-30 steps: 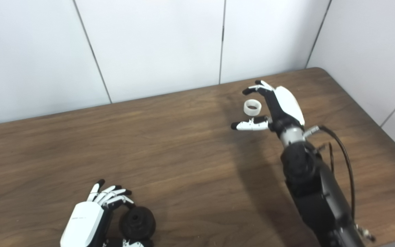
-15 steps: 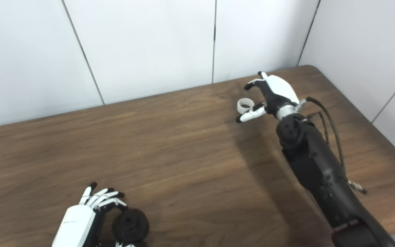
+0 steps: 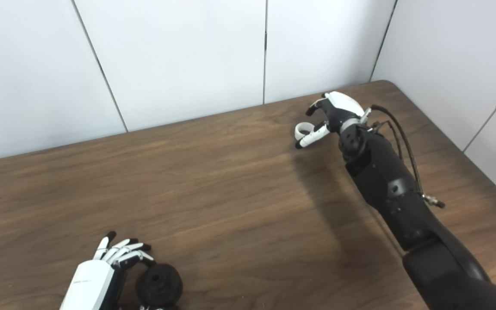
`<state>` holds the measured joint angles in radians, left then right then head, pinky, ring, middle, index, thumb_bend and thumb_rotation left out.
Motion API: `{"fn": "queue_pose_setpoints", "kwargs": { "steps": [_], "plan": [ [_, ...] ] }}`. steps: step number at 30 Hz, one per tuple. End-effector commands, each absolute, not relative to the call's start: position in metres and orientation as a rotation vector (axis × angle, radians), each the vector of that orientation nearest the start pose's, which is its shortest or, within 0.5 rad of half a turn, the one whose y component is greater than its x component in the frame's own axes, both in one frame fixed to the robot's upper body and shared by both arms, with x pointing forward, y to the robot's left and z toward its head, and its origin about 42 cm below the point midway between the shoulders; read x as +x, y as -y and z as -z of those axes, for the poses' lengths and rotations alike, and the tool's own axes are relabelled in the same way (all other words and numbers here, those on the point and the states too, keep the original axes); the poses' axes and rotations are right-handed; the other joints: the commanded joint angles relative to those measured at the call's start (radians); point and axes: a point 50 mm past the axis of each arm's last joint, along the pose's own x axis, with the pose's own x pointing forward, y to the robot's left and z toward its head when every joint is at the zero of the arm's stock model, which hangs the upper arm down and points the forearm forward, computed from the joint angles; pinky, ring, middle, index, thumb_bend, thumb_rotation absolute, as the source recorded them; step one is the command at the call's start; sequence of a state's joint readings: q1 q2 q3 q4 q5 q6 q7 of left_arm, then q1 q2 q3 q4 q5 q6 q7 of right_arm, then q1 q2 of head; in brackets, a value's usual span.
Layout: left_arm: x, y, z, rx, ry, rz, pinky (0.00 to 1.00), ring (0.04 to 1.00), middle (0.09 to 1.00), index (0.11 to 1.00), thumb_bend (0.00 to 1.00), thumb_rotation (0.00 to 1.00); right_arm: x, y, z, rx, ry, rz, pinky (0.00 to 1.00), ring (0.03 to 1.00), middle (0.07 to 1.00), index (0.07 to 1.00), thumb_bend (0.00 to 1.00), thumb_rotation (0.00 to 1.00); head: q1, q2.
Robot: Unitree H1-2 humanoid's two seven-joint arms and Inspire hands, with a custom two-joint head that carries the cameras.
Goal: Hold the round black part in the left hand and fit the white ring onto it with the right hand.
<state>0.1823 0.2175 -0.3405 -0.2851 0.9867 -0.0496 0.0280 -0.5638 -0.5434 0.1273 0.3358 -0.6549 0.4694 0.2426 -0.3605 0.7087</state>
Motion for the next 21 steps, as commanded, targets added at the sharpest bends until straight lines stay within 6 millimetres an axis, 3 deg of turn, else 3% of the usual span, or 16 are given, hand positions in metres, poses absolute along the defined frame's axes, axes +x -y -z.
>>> {"fn": "queue_pose_setpoints", "kwargs": {
  "steps": [1,21],
  "plan": [
    [0.205,-0.19,-0.124,1.12,0.284,0.272,1.0,0.846,0.76,0.484,0.52,0.05,0.461,0.383,-0.263,-1.166,-0.267,0.18,1.0,1.0,1.0,0.719,0.89,0.25,-0.002,0.001],
    [0.204,-0.189,-0.124,1.11,0.288,0.274,1.0,0.841,0.755,0.484,0.52,0.05,0.474,0.377,-0.247,-1.139,-0.332,0.172,1.0,1.0,0.96,0.676,0.87,0.23,-0.004,-0.001]
  ]
}}
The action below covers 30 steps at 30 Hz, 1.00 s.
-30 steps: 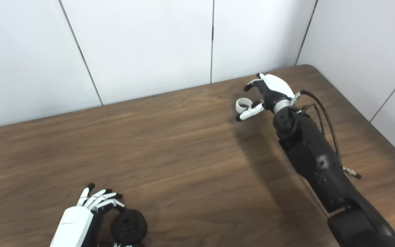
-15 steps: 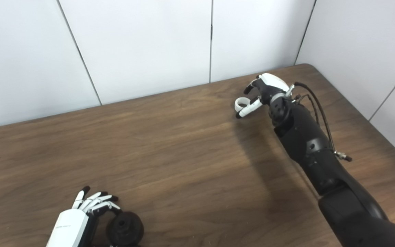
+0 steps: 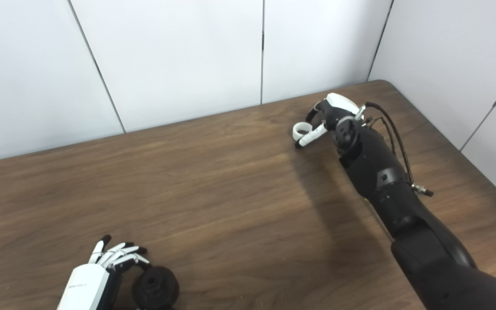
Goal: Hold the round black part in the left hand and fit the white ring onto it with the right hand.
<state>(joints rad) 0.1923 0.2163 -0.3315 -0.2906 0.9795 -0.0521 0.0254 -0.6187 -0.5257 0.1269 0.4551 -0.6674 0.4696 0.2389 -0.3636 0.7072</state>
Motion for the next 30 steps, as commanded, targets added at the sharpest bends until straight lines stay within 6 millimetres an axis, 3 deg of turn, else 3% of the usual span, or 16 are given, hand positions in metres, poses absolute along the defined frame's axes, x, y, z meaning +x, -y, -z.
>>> {"fn": "queue_pose_setpoints", "kwargs": {
  "steps": [1,9,24,25,26,30],
  "plan": [
    [0.204,-0.188,-0.124,1.109,0.288,0.273,1.0,0.84,0.755,0.484,0.52,0.05,0.474,0.378,-0.247,-1.14,-0.333,0.17,1.0,1.0,0.957,0.667,0.86,0.23,0.0,-0.001],
    [0.204,-0.187,-0.124,1.114,0.284,0.275,1.0,0.843,0.757,0.484,0.52,0.05,0.472,0.376,-0.245,-1.133,-0.326,0.17,1.0,1.0,0.916,0.655,0.85,0.21,0.004,0.0],
    [0.203,-0.185,-0.125,1.122,0.288,0.275,1.0,0.845,0.76,0.484,0.52,0.05,0.467,0.374,-0.239,-1.131,-0.298,0.169,1.0,1.0,0.924,0.588,0.86,0.18,0.011,0.012],
    [0.203,-0.185,-0.125,1.122,0.288,0.275,1.0,0.845,0.76,0.484,0.52,0.05,0.466,0.374,-0.237,-1.135,-0.286,0.174,1.0,1.0,0.913,0.53,0.66,0.16,0.013,0.011],
    [0.203,-0.185,-0.125,1.123,0.289,0.274,1.0,0.845,0.76,0.484,0.52,0.05,0.464,0.374,-0.235,-1.139,-0.274,0.179,1.0,1.0,0.9,0.51,0.59,0.15,0.014,0.011],
    [0.204,-0.185,-0.126,1.121,0.288,0.267,1.0,0.845,0.759,0.484,0.52,0.05,0.46,0.377,-0.229,-1.144,-0.236,0.194,1.0,0.999,0.87,0.488,0.53,0.14,0.015,0.012]
  ]
}}
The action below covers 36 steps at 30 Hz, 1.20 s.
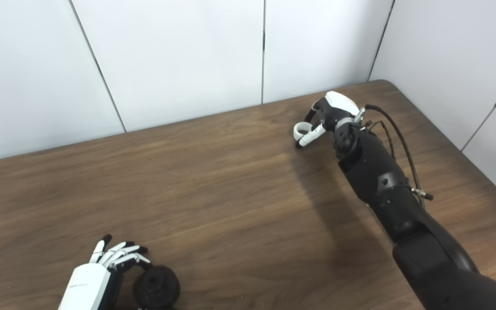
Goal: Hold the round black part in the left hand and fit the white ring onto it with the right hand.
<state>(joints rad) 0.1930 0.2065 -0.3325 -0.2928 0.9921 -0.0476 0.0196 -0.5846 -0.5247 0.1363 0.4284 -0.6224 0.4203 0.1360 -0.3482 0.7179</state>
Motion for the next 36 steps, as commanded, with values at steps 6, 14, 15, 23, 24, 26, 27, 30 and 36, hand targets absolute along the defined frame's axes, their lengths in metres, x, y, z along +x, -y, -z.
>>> {"fn": "queue_pose_setpoints", "kwargs": {
  "steps": [6,14,15,23,24,26,27,30,36],
  "plan": [
    [0.204,-0.185,-0.127,1.122,0.286,0.265,1.0,0.848,0.758,0.484,0.52,0.05,0.458,0.38,-0.229,-1.155,-0.206,0.202,1.0,0.999,0.851,0.485,0.52,0.13,-0.005,0.006],
    [0.206,-0.182,-0.126,1.118,0.297,0.266,1.0,0.846,0.756,0.484,0.52,0.05,0.453,0.381,-0.23,-1.177,-0.166,0.189,1.0,0.985,0.841,0.485,0.52,0.13,0.021,0.009],
    [0.206,-0.181,-0.126,1.118,0.298,0.267,1.0,0.845,0.755,0.484,0.52,0.05,0.452,0.379,-0.233,-1.173,-0.157,0.187,1.0,0.984,0.841,0.485,0.52,0.13,0.027,0.011],
    [0.206,-0.176,-0.124,1.126,0.293,0.272,1.0,0.854,0.76,0.484,0.52,0.05,0.44,0.362,-0.259,-1.148,-0.088,0.121,1.0,0.994,0.848,0.485,0.52,0.13,0.056,0.012],
    [0.207,-0.175,-0.124,1.127,0.293,0.272,1.0,0.855,0.76,0.484,0.52,0.05,0.439,0.359,-0.262,-1.149,-0.08,0.11,1.0,0.994,0.848,0.485,0.52,0.13,0.059,0.012],
    [0.207,-0.174,-0.123,1.129,0.293,0.273,1.0,0.856,0.761,0.484,0.52,0.05,0.437,0.355,-0.265,-1.15,-0.065,0.095,1.0,0.995,0.85,0.485,0.52,0.13,0.062,0.011],
    [0.207,-0.174,-0.123,1.129,0.295,0.273,1.0,0.857,0.762,0.484,0.52,0.05,0.436,0.352,-0.267,-1.152,-0.056,0.087,1.0,0.995,0.85,0.485,0.52,0.13,0.065,0.011],
    [0.208,-0.173,-0.123,1.132,0.296,0.274,1.0,0.859,0.763,0.484,0.52,0.05,0.433,0.347,-0.271,-1.157,-0.038,0.071,1.0,0.992,0.85,0.486,0.52,0.13,0.07,0.01],
    [0.207,-0.17,-0.122,1.13,0.297,0.272,1.0,0.858,0.762,0.484,0.52,0.05,0.424,0.337,-0.277,-1.171,0.0,0.031,1.0,0.996,0.846,0.485,0.52,0.13,0.092,0.013]
  ]
}}
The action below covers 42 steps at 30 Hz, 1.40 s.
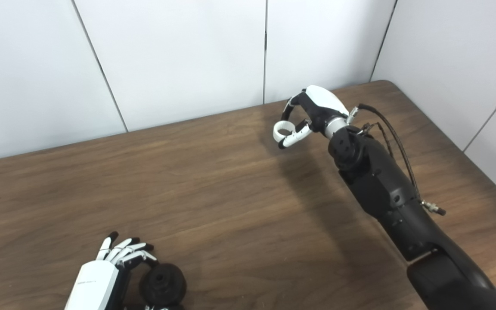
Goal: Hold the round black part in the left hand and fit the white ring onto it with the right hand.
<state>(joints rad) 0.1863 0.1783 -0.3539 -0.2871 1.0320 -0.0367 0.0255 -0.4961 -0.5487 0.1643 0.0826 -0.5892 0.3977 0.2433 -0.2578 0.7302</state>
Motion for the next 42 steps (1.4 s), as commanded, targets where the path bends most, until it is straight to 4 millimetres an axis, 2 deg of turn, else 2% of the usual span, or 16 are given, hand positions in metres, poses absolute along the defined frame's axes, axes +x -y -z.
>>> {"fn": "queue_pose_setpoints", "kwargs": {
  "steps": [1,13,17,23,30,35,42],
  "plan": [
    [0.207,-0.169,-0.122,1.132,0.296,0.273,1.0,0.858,0.762,0.484,0.52,0.05,0.422,0.332,-0.28,-1.179,0.018,0.016,1.0,0.995,0.842,0.485,0.52,0.13,0.007,0.003],
    [0.205,-0.157,-0.123,1.147,0.299,0.275,1.0,0.872,0.765,0.484,0.52,0.06,0.384,0.283,-0.305,-1.192,0.148,-0.198,0.98,0.968,0.816,0.483,0.52,0.13,0.108,0.027],
    [0.206,-0.152,-0.123,1.145,0.299,0.274,1.0,0.872,0.764,0.484,0.52,0.06,0.368,0.265,-0.309,-1.209,0.164,-0.272,0.95,0.977,0.826,0.483,0.52,0.13,0.14,0.033],
    [0.207,-0.143,-0.125,1.145,0.296,0.273,1.0,0.873,0.765,0.484,0.52,0.06,0.345,0.242,-0.308,-1.164,0.238,-0.382,1.0,0.981,0.82,0.482,0.52,0.13,0.179,0.049],
    [0.209,-0.137,-0.127,1.152,0.303,0.268,1.0,0.868,0.765,0.484,0.52,0.06,0.318,0.218,-0.303,-1.134,0.277,-0.49,0.98,0.984,0.829,0.481,0.52,0.13,0.211,0.071],
    [0.21,-0.134,-0.131,1.148,0.305,0.265,1.0,0.872,0.765,0.484,0.52,0.06,0.303,0.208,-0.297,-1.091,0.285,-0.548,1.0,0.994,0.834,0.482,0.52,0.13,0.23,0.091],
    [0.212,-0.131,-0.132,1.156,0.301,0.263,1.0,0.879,0.77,0.484,0.52,0.06,0.28,0.191,-0.287,-1.054,0.288,-0.606,1.0,0.972,0.829,0.482,0.52,0.13,0.238,0.097]
  ]
}}
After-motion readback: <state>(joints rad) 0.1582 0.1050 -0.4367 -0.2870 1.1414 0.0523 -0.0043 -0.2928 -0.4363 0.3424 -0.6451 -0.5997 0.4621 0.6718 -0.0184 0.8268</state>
